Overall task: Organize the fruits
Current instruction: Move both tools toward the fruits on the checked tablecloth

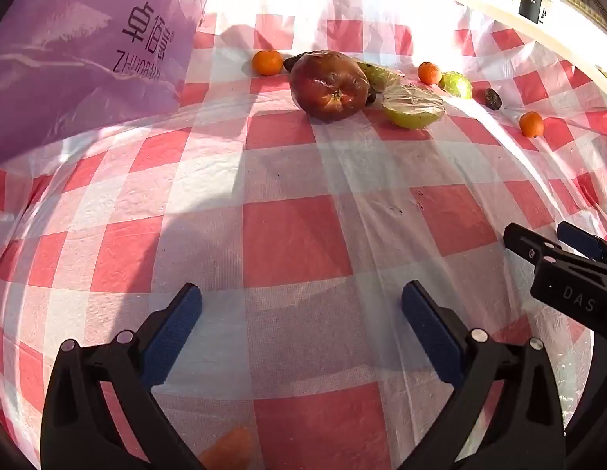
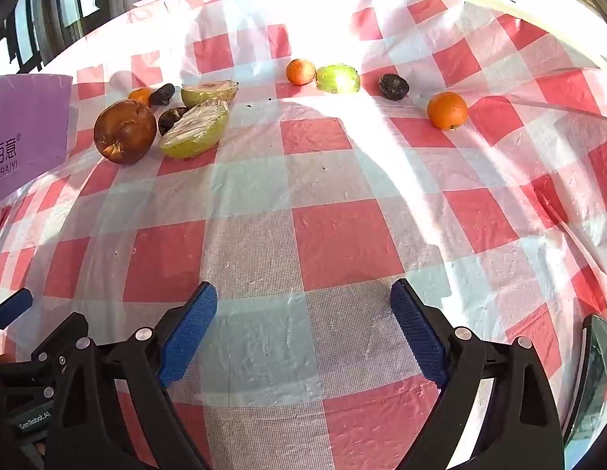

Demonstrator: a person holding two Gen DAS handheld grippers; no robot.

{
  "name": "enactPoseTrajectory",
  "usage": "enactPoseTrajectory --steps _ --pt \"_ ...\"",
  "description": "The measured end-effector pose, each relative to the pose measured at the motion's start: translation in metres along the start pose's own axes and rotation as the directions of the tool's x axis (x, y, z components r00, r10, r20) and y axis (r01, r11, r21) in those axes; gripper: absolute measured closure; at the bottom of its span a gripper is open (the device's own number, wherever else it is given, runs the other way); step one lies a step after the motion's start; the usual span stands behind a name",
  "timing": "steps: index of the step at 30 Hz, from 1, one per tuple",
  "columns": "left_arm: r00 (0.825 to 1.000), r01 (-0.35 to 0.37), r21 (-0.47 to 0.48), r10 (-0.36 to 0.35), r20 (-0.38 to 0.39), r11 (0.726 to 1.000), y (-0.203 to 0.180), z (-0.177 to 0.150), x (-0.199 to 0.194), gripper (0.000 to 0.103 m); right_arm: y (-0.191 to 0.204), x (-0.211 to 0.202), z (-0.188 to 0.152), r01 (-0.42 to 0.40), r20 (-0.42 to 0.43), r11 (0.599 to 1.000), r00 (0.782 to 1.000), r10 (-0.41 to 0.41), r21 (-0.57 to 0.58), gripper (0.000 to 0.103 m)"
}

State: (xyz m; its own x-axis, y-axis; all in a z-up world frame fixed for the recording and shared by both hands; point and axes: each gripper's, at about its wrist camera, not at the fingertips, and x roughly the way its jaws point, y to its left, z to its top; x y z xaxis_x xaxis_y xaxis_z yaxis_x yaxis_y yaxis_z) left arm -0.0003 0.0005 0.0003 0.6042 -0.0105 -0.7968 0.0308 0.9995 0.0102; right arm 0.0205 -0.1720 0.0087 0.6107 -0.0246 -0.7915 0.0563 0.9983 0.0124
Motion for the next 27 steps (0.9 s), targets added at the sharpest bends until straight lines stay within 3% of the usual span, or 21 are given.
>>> enactPoseTrajectory --steps 27 --pt "1.0 -0.011 0.001 0.011 -0.001 1.0 0.0008 -0.0033 -0.002 0.001 -0.0015 -0.0005 -0.0008 0.002 0.011 1.0 1.0 -0.002 0.0 0.016"
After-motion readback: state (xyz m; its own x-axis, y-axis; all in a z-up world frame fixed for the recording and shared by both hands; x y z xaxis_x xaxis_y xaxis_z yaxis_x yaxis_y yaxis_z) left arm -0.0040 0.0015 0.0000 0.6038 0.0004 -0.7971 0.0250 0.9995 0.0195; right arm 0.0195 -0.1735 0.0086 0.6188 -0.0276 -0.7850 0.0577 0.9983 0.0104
